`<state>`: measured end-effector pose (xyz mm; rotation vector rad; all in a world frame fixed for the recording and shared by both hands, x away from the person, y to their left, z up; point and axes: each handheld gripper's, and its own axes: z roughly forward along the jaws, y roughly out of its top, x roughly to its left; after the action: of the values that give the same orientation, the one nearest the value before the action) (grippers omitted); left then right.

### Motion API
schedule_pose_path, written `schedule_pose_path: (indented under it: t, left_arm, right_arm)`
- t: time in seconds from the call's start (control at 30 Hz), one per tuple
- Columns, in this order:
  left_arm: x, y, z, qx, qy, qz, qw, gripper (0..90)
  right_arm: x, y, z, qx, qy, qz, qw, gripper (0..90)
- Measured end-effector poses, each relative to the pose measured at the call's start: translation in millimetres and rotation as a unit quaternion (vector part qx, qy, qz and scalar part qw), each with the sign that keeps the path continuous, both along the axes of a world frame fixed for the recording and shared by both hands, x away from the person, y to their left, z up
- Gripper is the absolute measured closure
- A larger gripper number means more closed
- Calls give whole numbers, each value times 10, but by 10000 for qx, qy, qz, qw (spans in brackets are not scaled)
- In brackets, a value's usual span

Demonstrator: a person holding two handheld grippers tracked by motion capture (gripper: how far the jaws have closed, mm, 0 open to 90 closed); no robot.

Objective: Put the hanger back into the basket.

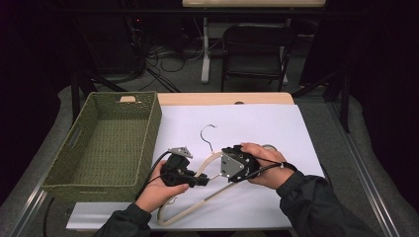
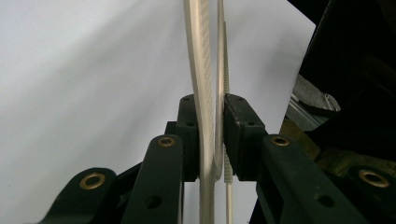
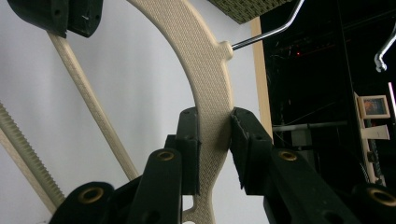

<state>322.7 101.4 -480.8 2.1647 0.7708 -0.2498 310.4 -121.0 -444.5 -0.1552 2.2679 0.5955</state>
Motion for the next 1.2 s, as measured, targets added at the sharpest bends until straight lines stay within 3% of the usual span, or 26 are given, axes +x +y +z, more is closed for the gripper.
schedule_pose_path:
  t: [0.63, 0.9, 0.93, 1.03, 1.2]
  left_arm:
    - [19, -8, -9, -60, 232, -10, 9997, 865]
    - [4, -13, -3, 48, 148, 38, 9999, 871]
    - [2, -13, 0, 46, 153, 52, 9999, 871]
    - [-10, -10, 16, 61, 122, 64, 9999, 873]
    - [-53, -2, 62, 66, 90, 176, 9998, 874]
  right_arm:
    - [-23, 18, -15, 2, -70, 31, 10000, 735]
    - [-37, 26, -32, 28, -40, -25, 10000, 734]
    - [-22, 31, -35, 68, -86, 93, 9999, 734]
    - [-36, 24, -22, 43, -31, -17, 10000, 732]
    - [-39, 11, 13, 236, -14, 23, 9997, 697]
